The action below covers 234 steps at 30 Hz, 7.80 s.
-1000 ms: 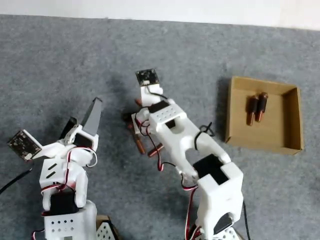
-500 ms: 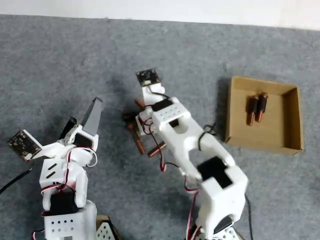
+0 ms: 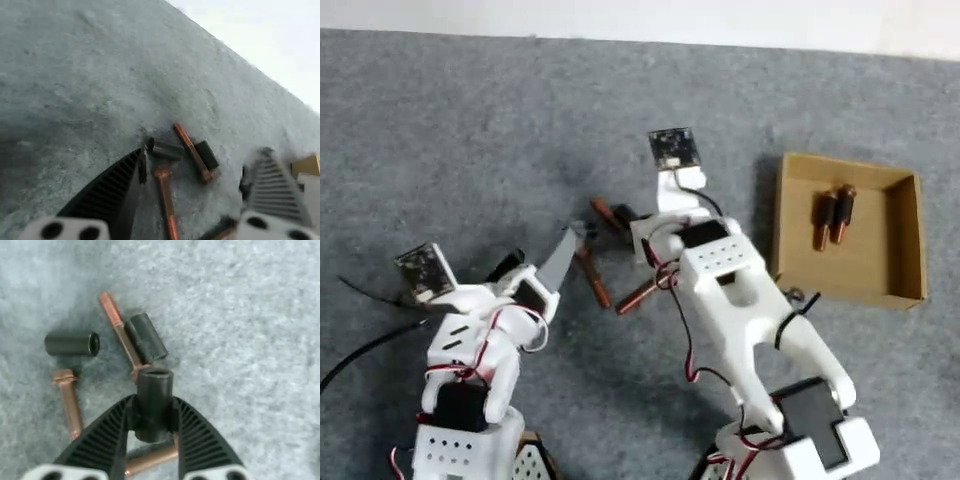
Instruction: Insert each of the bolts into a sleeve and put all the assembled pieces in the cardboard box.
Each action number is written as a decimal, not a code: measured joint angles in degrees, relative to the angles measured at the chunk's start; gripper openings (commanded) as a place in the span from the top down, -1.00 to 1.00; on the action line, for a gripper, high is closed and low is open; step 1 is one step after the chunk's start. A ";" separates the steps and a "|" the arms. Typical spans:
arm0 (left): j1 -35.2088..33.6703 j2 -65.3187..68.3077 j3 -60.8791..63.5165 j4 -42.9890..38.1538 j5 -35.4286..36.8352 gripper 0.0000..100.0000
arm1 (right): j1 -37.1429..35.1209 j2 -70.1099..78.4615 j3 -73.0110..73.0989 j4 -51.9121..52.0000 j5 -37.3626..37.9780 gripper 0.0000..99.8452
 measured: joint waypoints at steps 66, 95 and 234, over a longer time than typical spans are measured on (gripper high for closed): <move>10.64 97.67 -43.34 -6.33 -2.99 0.99 | 1.67 -1.05 2.90 -1.14 0.00 0.99; -0.97 9.67 2.99 -24.70 -12.04 0.99 | -7.30 -27.34 33.67 -25.49 15.65 0.99; 12.40 -0.97 -7.47 6.51 1.67 -0.22 | -16.35 -71.91 62.24 -41.93 28.22 0.99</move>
